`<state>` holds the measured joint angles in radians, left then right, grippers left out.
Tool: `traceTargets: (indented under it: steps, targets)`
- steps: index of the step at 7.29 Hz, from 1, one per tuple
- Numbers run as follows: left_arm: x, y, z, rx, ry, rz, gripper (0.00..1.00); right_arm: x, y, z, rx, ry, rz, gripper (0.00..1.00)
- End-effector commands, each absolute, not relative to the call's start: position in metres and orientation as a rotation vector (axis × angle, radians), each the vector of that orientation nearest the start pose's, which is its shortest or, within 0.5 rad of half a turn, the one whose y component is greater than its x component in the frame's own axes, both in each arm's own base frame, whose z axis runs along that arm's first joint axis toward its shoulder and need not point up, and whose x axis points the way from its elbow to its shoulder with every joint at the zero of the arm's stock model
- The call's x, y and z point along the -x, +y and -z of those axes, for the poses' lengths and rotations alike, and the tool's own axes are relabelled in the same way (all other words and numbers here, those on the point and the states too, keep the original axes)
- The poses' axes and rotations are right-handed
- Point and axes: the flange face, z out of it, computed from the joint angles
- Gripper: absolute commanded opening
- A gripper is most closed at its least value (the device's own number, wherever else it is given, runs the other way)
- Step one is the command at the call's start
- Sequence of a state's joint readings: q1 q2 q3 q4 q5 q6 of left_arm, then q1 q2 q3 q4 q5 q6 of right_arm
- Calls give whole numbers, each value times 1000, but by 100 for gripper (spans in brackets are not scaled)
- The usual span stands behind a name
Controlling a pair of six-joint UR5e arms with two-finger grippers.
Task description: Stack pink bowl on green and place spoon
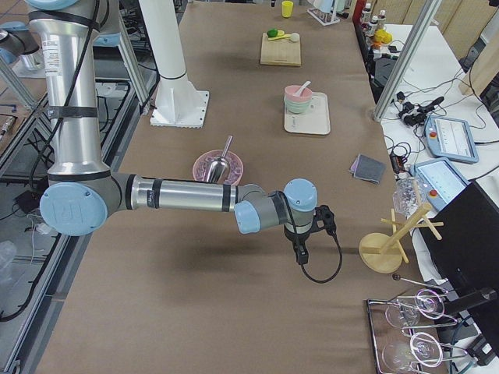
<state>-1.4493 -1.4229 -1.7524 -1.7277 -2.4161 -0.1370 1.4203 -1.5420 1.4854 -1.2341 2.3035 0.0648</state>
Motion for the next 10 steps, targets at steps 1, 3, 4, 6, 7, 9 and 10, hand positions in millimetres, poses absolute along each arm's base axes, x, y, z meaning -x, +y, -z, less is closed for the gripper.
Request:
traceTargets:
  steps: [1,3,4,6,7,9,10]
  targets:
    - [5,-445,-607,-87,865,-74,98,14,-522,-652,-185,-769,186,100]
    - [7,-443,-590,-112,867,-82,98,14,-525,-649,-190,-767,185,100]
    - [7,-443,-590,-112,868,-83,98,14,-525,-648,-191,-768,185,100]
    - [6,-442,-579,-129,882,-93,98,15,-523,-651,-183,-770,180,100]
    - [6,-442,-580,-128,882,-92,98,14,-523,-651,-184,-769,180,100]
    - [7,-439,-582,-129,883,-92,98,15,-526,-648,-190,-768,181,100]
    - [7,-432,-584,-120,881,-89,98,15,-524,-650,-186,-770,180,100]
